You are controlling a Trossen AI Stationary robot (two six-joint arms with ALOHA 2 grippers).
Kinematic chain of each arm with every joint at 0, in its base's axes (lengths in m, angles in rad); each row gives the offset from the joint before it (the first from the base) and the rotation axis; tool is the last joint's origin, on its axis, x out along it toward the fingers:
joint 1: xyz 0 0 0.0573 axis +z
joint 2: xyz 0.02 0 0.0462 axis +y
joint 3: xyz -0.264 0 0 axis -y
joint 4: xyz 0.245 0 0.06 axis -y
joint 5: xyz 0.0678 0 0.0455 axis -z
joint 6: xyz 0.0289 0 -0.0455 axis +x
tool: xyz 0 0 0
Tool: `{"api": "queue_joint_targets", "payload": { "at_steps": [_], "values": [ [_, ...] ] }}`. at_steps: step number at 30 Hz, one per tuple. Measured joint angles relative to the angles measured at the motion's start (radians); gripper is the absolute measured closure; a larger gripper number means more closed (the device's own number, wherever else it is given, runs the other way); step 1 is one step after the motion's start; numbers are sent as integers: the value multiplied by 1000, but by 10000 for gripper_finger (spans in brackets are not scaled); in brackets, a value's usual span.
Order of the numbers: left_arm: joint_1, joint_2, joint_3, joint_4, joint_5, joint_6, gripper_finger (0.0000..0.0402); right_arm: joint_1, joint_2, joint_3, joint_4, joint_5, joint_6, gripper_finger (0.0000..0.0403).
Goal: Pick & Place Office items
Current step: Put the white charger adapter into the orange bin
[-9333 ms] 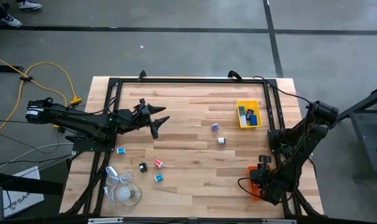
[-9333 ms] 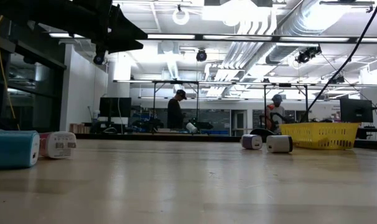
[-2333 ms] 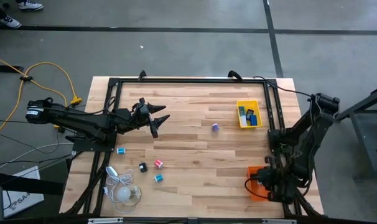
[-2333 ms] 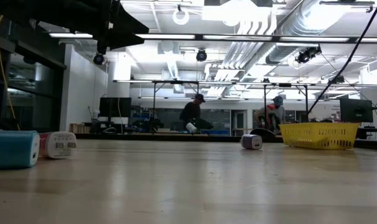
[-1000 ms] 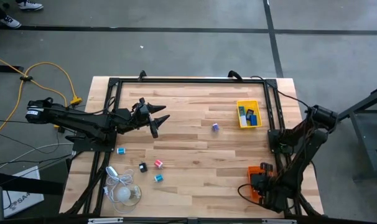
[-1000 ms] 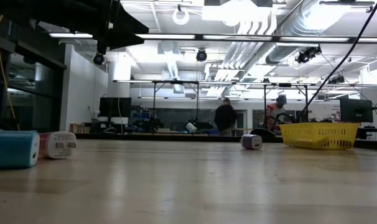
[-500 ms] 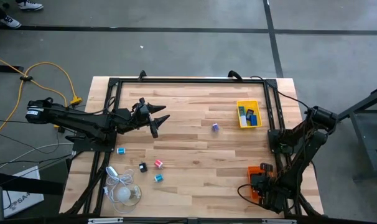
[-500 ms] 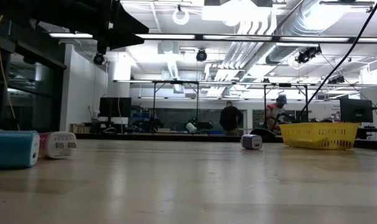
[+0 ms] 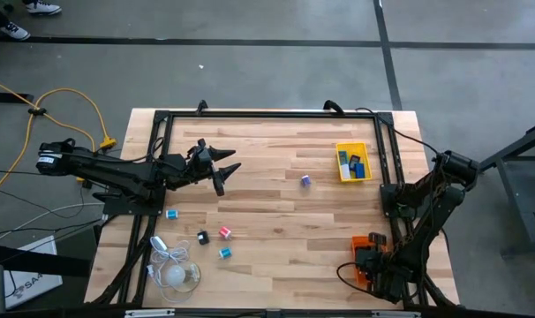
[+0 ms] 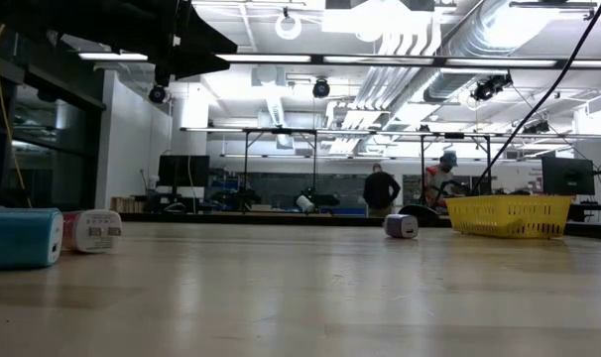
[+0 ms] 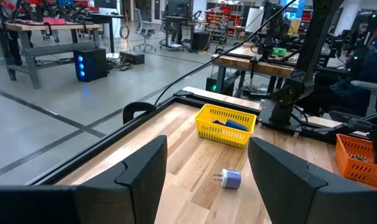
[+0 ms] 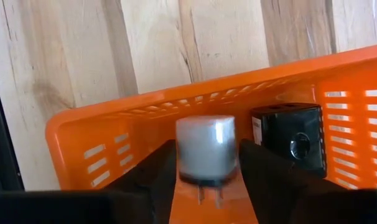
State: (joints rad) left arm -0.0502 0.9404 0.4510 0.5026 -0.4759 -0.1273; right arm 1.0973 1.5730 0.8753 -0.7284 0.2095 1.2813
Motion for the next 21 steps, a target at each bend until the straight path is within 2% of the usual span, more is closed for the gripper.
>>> {"api": "queue_joint_targets", "payload": {
  "at_steps": [7, 21],
  "values": [
    [0, 0, 0, 0, 0, 0, 183, 0, 0, 0, 0, 1, -2, 225],
    [0, 0, 0, 0, 0, 0, 183, 0, -11, 0, 2, -3, -24, 230]
  ]
}}
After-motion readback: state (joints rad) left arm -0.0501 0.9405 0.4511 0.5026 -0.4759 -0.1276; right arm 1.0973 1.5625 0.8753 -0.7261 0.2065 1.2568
